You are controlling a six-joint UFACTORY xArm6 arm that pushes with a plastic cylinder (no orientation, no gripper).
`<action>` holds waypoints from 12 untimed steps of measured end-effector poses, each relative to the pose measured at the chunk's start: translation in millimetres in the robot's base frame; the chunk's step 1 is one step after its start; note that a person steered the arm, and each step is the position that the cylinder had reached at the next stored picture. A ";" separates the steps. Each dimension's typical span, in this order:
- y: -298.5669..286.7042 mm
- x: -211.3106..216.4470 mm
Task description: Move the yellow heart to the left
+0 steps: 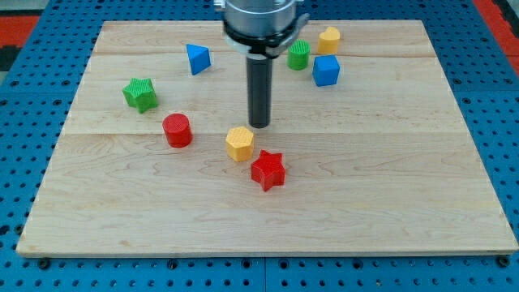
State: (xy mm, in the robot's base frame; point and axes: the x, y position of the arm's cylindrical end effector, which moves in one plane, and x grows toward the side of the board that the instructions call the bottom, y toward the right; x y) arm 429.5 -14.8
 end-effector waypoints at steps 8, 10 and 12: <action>182.1 -198.8; 58.3 -201.9; 137.8 -204.5</action>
State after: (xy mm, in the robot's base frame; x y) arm 225.0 123.1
